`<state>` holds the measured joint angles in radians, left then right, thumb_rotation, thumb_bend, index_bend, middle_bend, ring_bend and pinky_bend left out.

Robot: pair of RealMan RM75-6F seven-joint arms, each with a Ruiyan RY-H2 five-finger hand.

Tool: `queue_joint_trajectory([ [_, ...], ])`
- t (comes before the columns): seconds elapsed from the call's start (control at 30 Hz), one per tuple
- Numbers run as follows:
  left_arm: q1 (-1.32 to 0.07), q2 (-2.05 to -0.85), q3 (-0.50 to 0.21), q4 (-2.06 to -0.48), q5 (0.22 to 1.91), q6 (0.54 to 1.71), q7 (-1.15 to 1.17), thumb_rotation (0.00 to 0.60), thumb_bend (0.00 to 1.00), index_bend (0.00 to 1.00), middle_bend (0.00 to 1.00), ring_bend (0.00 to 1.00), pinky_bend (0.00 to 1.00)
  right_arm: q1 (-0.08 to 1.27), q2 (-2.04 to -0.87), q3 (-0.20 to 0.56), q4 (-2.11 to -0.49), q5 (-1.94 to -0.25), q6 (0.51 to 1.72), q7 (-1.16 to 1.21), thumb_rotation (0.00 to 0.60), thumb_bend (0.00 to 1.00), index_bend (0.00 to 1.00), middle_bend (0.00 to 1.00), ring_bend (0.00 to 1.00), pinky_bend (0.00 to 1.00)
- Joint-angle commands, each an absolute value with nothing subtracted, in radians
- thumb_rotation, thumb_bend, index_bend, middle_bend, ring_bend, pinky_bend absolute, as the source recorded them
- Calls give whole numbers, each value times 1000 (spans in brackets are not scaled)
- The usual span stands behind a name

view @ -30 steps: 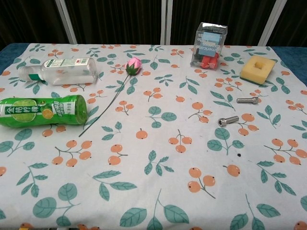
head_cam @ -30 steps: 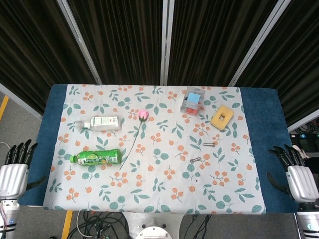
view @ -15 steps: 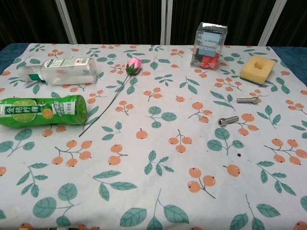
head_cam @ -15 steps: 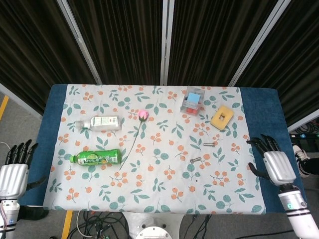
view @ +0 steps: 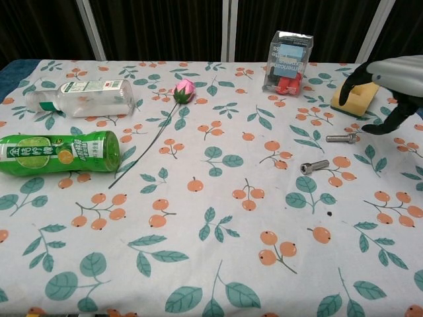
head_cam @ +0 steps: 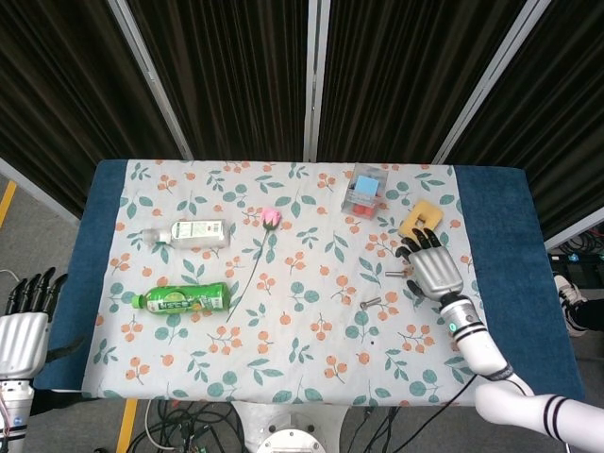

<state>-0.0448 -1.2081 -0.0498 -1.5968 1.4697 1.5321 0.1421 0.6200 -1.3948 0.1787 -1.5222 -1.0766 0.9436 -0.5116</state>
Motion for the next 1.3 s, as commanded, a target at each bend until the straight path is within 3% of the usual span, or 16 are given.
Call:
queue_joint_trajectory([
  [0.03,-47,-1210,-51,-1593,1468,1528,139,600,60,98,0,0,0,676,-1479,170,-1448,-1010,928,-610,600,204,361,191,0,0],
  [0.47,-45,-1222,-51,-1571,1460,1525,117,600,60,98,0,0,0,692,-1589,135,-1335,-1011,982,-653,600,229,432,212,0,0],
  [1.13,-42,-1219,-47,-1571,1465,1525,101,600,60,98,0,0,0,700,-1624,137,-1279,-1002,950,-594,600,344,548,219,0,0],
  [1.3,-41,-1218,-46,-1571,1466,1525,98,600,60,98,0,0,0,689,-1607,169,-1313,-984,941,-511,600,360,581,235,0,0],
])
